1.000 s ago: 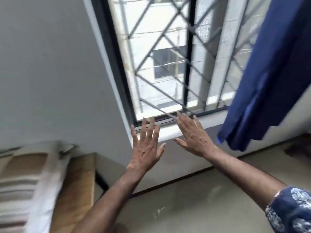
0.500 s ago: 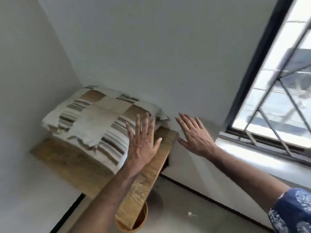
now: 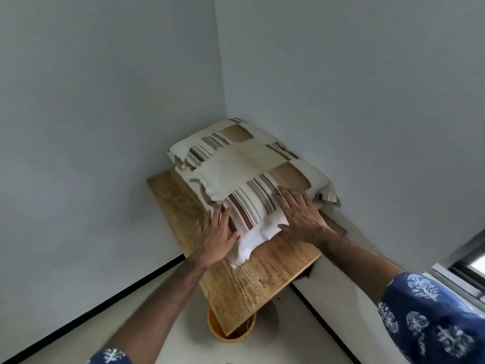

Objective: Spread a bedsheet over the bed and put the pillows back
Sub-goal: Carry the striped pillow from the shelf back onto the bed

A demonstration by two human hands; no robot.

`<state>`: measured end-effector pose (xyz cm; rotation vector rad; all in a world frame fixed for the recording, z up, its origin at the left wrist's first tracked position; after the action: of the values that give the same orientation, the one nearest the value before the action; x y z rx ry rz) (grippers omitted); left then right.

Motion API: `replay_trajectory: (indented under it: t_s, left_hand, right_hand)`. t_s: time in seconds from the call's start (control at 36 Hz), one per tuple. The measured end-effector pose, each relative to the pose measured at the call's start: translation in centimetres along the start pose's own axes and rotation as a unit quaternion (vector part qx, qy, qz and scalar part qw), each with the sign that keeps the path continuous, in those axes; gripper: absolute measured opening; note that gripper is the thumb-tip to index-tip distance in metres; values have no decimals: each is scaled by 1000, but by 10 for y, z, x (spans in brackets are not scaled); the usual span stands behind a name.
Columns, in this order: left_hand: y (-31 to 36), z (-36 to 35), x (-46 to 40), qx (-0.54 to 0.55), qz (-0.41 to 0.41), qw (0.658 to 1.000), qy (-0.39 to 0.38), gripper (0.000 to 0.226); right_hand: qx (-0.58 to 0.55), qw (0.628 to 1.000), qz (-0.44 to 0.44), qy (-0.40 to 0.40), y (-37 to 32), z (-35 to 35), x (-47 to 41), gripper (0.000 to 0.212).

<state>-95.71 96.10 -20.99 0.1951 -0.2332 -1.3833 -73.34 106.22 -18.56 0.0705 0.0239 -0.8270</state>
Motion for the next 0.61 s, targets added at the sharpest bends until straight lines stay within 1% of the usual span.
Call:
replay_trajectory:
  t_s: [0.06, 0.11, 0.17, 0.25, 0.31, 0.36, 0.42, 0.47, 0.53, 0.61]
  left_hand:
    - [-9, -2, 0, 59, 9, 998, -6, 81]
    - [-25, -6, -6, 114, 34, 993, -8, 80]
    - [-44, -8, -18, 203, 74, 976, -22, 77]
    - [-58, -4, -35, 374, 101, 921, -39, 76]
    - [-63, 1, -46, 450, 132, 882, -45, 86]
    - [-71, 3, -58, 487, 171, 855, -43, 94]
    - [-79, 1, -72, 518, 197, 831, -48, 92]
    - [-81, 1, -84, 578, 198, 789, -58, 99]
    - [-80, 8, -94, 622, 185, 758, -63, 89]
    - [-88, 19, -111, 694, 171, 698, -48, 81]
  right_hand:
    - [25, 1000, 7, 4, 3, -9, -13, 108]
    - [45, 999, 4, 6, 2, -16, -27, 120]
    - [60, 998, -1, 11, 1, -22, -40, 123]
    - [73, 996, 17, 52, -2, -14, -56, 109]
    - [71, 994, 44, 69, -4, -1, -66, 96]
    - [73, 990, 76, 91, -7, 11, -73, 78]
    - [67, 984, 95, 136, -10, 24, -75, 66]
    - [50, 973, 113, 194, -18, 38, -75, 57]
    - [30, 957, 147, 249, -33, 53, -70, 46]
    - [24, 943, 186, 274, -67, 67, -63, 48]
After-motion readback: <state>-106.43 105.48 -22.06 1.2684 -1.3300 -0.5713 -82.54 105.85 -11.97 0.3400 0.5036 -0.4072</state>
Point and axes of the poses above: each hand's wrist, its own x-axis away from the middle knuckle, its own z-axis out of the back of the hand, y = z × x, the point moved 5 cm from there along -x, towards the middle knuckle, and after that the axes turned 2 degrees about z, right-handed, at the moved point
